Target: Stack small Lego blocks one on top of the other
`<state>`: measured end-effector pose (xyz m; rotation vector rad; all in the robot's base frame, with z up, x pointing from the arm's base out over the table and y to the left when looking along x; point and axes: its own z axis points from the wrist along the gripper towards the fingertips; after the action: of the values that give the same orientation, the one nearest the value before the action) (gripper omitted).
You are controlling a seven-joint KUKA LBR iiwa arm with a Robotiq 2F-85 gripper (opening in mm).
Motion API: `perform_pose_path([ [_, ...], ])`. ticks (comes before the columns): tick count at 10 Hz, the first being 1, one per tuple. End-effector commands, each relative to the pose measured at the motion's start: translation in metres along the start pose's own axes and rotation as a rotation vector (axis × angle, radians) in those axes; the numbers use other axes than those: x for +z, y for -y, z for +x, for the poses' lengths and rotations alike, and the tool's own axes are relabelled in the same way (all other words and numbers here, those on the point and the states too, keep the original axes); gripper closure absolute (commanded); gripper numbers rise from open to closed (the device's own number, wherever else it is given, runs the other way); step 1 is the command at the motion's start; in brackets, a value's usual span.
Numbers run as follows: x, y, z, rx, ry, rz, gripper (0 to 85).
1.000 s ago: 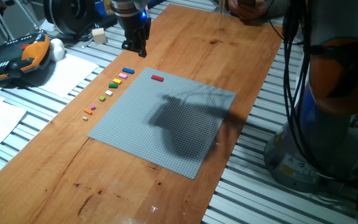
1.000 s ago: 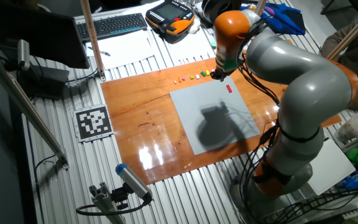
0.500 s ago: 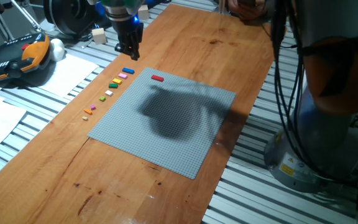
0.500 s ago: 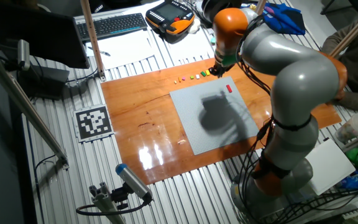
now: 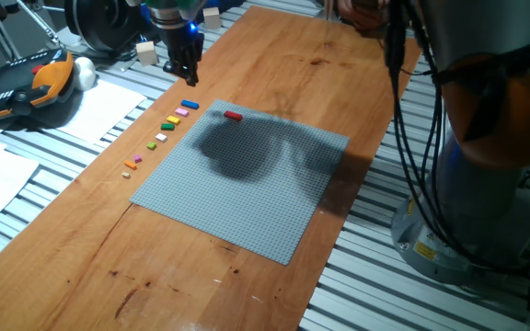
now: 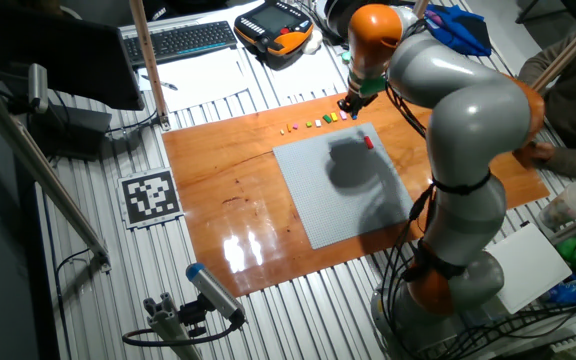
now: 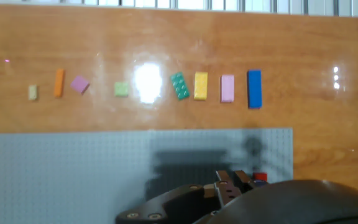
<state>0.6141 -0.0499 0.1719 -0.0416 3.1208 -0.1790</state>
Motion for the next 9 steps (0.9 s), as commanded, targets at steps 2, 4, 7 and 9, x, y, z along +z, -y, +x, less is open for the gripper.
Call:
perform_pose_path([
  [2, 0.0001, 0.0, -0.0004, 0.016, -0.028, -0.001, 68.0],
  [4, 0.0001, 0.0, -0.0004, 0.038, 0.004, -0.007, 68.0],
  [7, 0.0001, 0.0, -0.0004, 0.05, -0.01, 0.005, 68.0],
  [9, 0.0001, 0.0, -0.0004, 0.05, -0.002, 0.002, 68.0],
])
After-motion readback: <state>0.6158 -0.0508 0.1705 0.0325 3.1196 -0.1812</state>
